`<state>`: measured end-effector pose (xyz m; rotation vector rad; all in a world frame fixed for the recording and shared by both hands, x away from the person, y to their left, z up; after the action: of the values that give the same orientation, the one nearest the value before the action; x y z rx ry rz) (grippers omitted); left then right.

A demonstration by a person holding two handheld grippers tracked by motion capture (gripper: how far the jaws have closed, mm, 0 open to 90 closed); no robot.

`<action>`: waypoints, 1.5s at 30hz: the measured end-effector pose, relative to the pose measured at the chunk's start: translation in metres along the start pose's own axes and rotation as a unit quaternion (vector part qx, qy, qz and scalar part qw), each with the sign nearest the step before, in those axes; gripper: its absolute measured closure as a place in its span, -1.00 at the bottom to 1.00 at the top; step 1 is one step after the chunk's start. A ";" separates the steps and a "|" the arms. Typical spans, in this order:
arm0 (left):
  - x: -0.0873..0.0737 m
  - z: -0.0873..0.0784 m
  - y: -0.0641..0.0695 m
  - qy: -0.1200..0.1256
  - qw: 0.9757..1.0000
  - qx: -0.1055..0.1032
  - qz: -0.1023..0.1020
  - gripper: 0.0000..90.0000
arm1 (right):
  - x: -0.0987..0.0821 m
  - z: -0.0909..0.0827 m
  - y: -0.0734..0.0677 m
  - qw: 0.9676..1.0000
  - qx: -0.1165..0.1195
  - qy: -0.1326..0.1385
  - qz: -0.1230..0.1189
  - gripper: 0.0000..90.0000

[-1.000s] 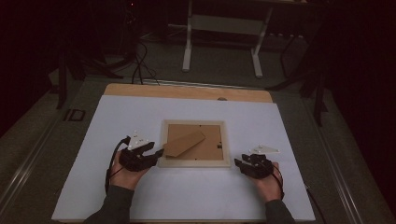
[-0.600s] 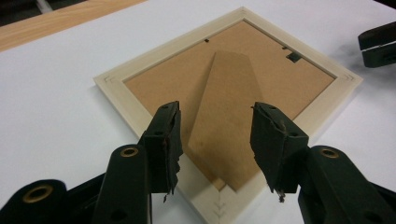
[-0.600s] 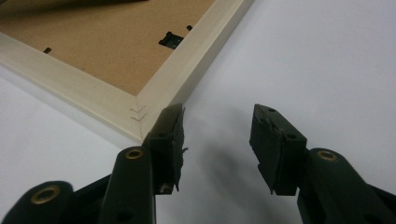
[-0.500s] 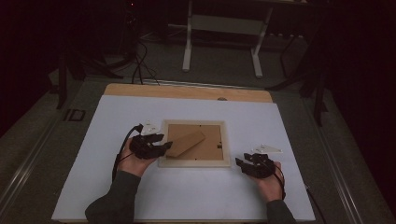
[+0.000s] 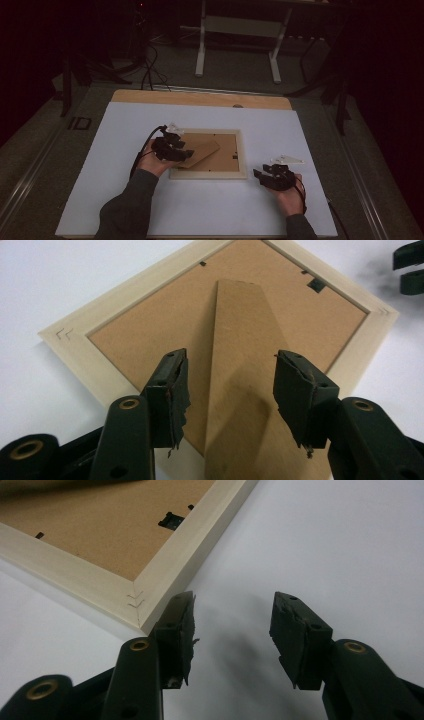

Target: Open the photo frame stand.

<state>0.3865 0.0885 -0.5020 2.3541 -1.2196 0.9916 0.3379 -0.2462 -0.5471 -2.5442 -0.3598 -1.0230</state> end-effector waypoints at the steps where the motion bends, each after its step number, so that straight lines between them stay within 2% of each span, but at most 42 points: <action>1: 0.001 0.003 -0.002 0.000 1.000 -0.001 -0.004 0.05 | 0.000 0.000 0.000 1.000 0.000 0.000 0.001 0.15; 7: 0.004 0.016 -0.008 -0.020 1.000 -0.011 -0.010 -0.07 | 0.000 0.000 0.000 1.000 0.001 0.000 0.001 0.15; 10: 0.006 0.021 -0.009 -0.023 0.999 -0.027 -0.016 -0.11 | -0.001 0.001 0.001 1.000 0.000 -0.002 0.002 0.15; 13: 0.007 0.027 -0.010 -0.028 0.998 -0.055 -0.022 -0.16 | -0.001 0.001 0.001 1.000 0.001 -0.002 0.002 0.15; 17: 0.009 0.033 -0.010 -0.033 0.997 -0.060 -0.026 -0.22 | -0.001 0.001 0.001 1.000 0.001 -0.002 0.002 0.14; 30: 0.012 0.044 -0.006 -0.038 0.994 -0.100 -0.029 -0.19 | -0.001 0.002 0.001 1.000 0.002 -0.003 0.002 0.14; 33: 0.012 0.045 -0.004 -0.040 0.993 -0.107 -0.029 -0.19 | -0.001 0.002 0.002 1.000 0.002 -0.002 0.002 0.14; 38: 0.011 0.049 0.000 -0.053 0.993 -0.108 -0.017 -0.16 | -0.002 0.002 0.001 1.000 0.002 -0.004 0.002 0.14; 45: 0.011 0.049 0.003 -0.059 0.993 -0.099 -0.005 -0.14 | -0.002 0.003 0.000 1.000 0.002 -0.004 0.001 0.13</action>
<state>0.4102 0.0535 -0.5291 2.2861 -1.2838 0.7017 0.3382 -0.2457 -0.5505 -2.5464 -0.3618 -1.0099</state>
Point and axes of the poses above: each handheld gripper's, and its own axes: z roughly forward along the jaws, x roughly out of its top, y roughly to its right, the point moved 4 cm from there along z, roughly forward along the jaws, and after that the axes turned 13 degrees about z, right-handed, at the moved point
